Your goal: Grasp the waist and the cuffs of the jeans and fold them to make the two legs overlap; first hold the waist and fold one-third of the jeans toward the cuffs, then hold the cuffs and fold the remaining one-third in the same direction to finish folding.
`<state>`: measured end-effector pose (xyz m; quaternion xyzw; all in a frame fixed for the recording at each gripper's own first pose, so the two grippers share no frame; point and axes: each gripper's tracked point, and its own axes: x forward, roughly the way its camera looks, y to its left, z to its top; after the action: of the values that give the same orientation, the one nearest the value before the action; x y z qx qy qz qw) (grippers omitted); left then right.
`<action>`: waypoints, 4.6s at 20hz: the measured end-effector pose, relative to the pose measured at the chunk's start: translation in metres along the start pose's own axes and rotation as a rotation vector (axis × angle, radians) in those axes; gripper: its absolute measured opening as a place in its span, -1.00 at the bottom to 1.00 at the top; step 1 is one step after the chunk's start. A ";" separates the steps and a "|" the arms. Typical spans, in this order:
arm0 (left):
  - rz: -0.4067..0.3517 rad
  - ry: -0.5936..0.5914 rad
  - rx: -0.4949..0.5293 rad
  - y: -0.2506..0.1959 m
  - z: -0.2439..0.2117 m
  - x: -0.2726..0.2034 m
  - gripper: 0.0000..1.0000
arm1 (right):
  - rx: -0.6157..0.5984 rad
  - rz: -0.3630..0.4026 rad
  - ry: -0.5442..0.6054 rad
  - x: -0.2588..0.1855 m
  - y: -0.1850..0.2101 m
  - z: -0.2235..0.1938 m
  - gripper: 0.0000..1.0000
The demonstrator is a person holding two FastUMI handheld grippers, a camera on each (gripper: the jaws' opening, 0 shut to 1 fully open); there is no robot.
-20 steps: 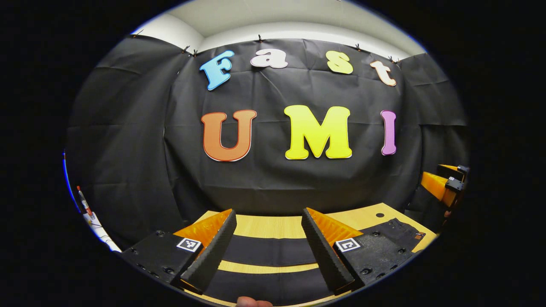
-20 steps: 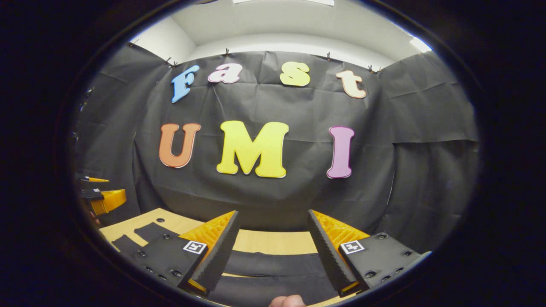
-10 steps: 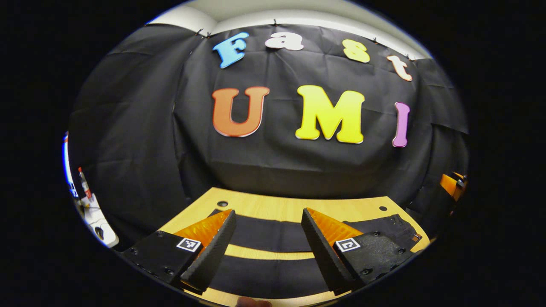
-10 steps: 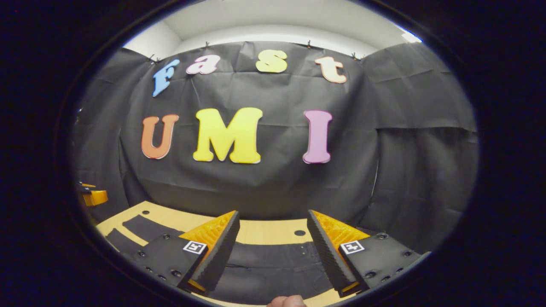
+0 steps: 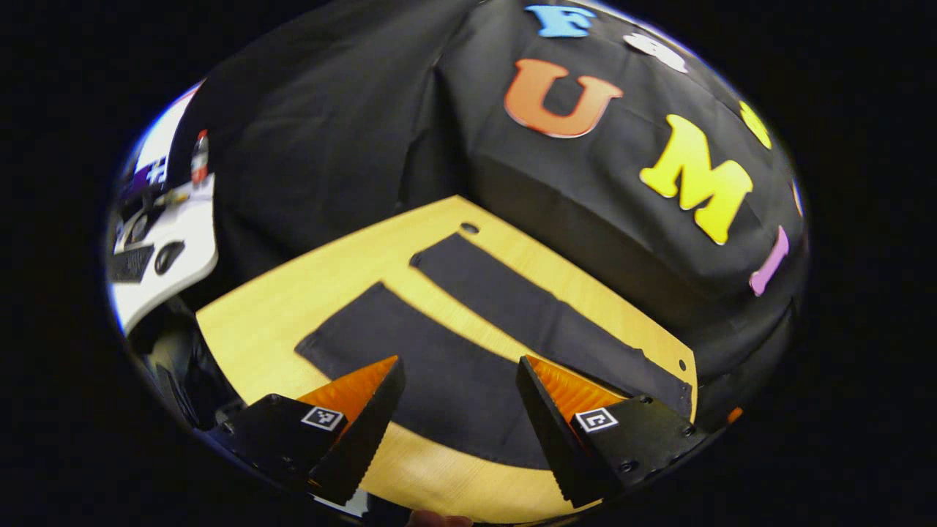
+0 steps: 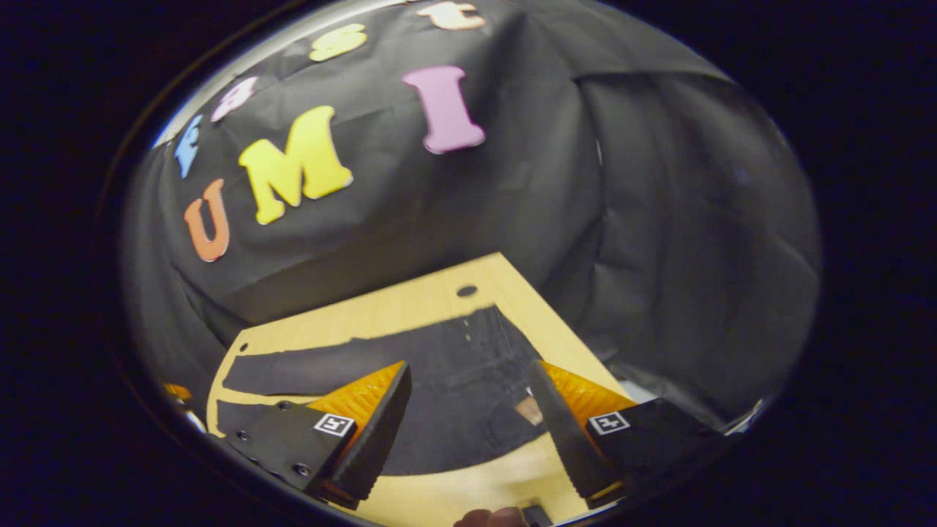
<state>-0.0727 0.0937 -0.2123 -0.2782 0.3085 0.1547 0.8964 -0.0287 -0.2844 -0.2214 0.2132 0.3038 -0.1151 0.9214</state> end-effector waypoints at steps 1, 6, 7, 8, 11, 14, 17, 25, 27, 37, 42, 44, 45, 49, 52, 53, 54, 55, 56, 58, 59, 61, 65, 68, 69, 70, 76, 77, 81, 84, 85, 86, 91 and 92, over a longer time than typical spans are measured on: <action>0.017 0.033 -0.052 0.015 -0.007 0.005 0.98 | 0.061 -0.010 0.045 0.009 -0.013 -0.011 0.92; 0.024 0.135 -0.374 0.058 -0.021 0.026 0.98 | 0.285 -0.039 0.199 0.021 -0.045 -0.061 0.96; 0.029 0.148 -0.427 0.066 -0.022 0.030 0.98 | 0.327 -0.048 0.220 0.022 -0.048 -0.067 0.96; 0.039 0.157 -0.490 0.075 -0.024 0.034 0.98 | 0.373 -0.053 0.239 0.025 -0.050 -0.072 0.96; 0.082 0.183 -0.633 0.101 -0.028 0.043 0.98 | 0.486 -0.075 0.274 0.032 -0.056 -0.077 0.97; 0.095 0.203 -0.678 0.109 -0.031 0.056 0.98 | 0.553 -0.083 0.326 0.038 -0.062 -0.085 0.96; 0.080 0.193 -0.673 0.107 -0.021 0.069 1.00 | 0.621 -0.093 0.334 0.052 -0.069 -0.089 0.96; 0.058 0.186 -0.663 0.099 -0.008 0.086 0.94 | 0.722 -0.088 0.309 0.081 -0.077 -0.075 0.93; 0.054 0.193 -0.663 0.096 -0.007 0.090 0.94 | 0.722 -0.079 0.308 0.088 -0.075 -0.072 0.84; 0.030 0.266 -0.603 0.074 -0.002 0.120 0.72 | 0.597 -0.237 0.367 0.101 -0.082 -0.073 0.67; 0.064 0.308 -0.597 0.078 -0.007 0.130 -0.37 | 0.665 -0.348 0.418 0.098 -0.090 -0.082 -0.13; 0.077 0.317 -0.625 0.080 -0.008 0.130 -0.65 | 0.721 -0.350 0.405 0.106 -0.091 -0.077 -0.72; 0.072 0.320 -0.641 0.079 -0.007 0.130 -0.74 | 0.738 -0.343 0.406 0.101 -0.092 -0.079 -0.71; 0.052 0.335 -0.712 0.078 0.000 0.117 -0.90 | 0.790 -0.317 0.384 0.098 -0.091 -0.074 -0.95; 0.022 0.346 -0.736 0.072 0.013 0.103 -0.92 | 0.805 -0.279 0.362 0.089 -0.086 -0.066 -0.95; 0.004 0.355 -0.730 0.066 0.018 0.098 -0.92 | 0.811 -0.254 0.350 0.087 -0.084 -0.060 -0.95; -0.006 0.355 -0.718 0.063 0.023 0.093 -0.92 | 0.813 -0.232 0.338 0.079 -0.079 -0.050 -1.00; -0.017 0.358 -0.712 0.058 0.030 0.088 -0.92 | 0.813 -0.209 0.329 0.072 -0.072 -0.039 -1.00; -0.032 0.360 -0.713 0.051 0.039 0.084 -0.92 | 0.806 -0.187 0.320 0.063 -0.064 -0.028 -0.96; -0.062 0.366 -0.719 0.039 0.059 0.080 -0.92 | 0.779 -0.140 0.305 0.053 -0.049 -0.006 -0.96; -0.073 0.381 -0.718 0.034 0.066 0.078 -0.92 | 0.763 -0.116 0.296 0.048 -0.040 0.007 -0.96; -0.093 0.395 -0.711 0.026 0.085 0.078 -0.92 | 0.741 -0.064 0.276 0.043 -0.023 0.034 -0.96; -0.111 0.437 -0.698 0.003 0.118 0.102 -0.92 | 0.715 0.003 0.263 0.057 0.012 0.084 -1.00; -0.099 0.472 -0.669 -0.010 0.137 0.130 -0.92 | 0.694 0.022 0.268 0.079 0.032 0.110 -0.96; -0.099 0.485 -0.656 -0.015 0.143 0.140 -0.92 | 0.681 0.018 0.270 0.088 0.035 0.116 -0.96; -0.100 0.493 -0.647 -0.020 0.149 0.150 -0.92 | 0.671 0.013 0.273 0.098 0.037 0.119 -0.96; -0.142 0.503 -0.587 -0.063 0.176 0.217 -0.92 | 0.663 -0.009 0.289 0.159 0.027 0.127 -0.96; -0.145 0.510 -0.581 -0.068 0.177 0.228 -0.92 | 0.667 -0.008 0.289 0.171 0.025 0.126 -0.96; -0.125 0.530 -0.545 -0.078 0.167 0.272 -0.92 | 0.663 -0.015 0.310 0.220 0.023 0.111 -0.96; -0.093 0.547 -0.534 -0.071 0.156 0.298 -0.93 | 0.642 -0.023 0.321 0.249 0.027 0.100 -0.96; -0.082 0.556 -0.527 -0.069 0.152 0.304 -0.93 | 0.615 -0.032 0.331 0.257 0.026 0.095 -0.96; -0.074 0.562 -0.520 -0.070 0.147 0.311 -0.92 | 0.594 -0.048 0.334 0.264 0.025 0.090 -1.00; -0.028 0.571 -0.461 -0.061 0.144 0.319 -0.65 | 0.608 -0.084 0.318 0.282 0.026 0.083 -0.82; -0.022 0.571 -0.454 -0.058 0.146 0.316 -0.14 | 0.595 -0.081 0.313 0.279 0.027 0.083 -0.82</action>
<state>0.2622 0.1674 -0.2952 -0.5055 0.5012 0.1259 0.6910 0.2434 -0.3220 -0.3225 0.4758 0.4030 -0.2011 0.7555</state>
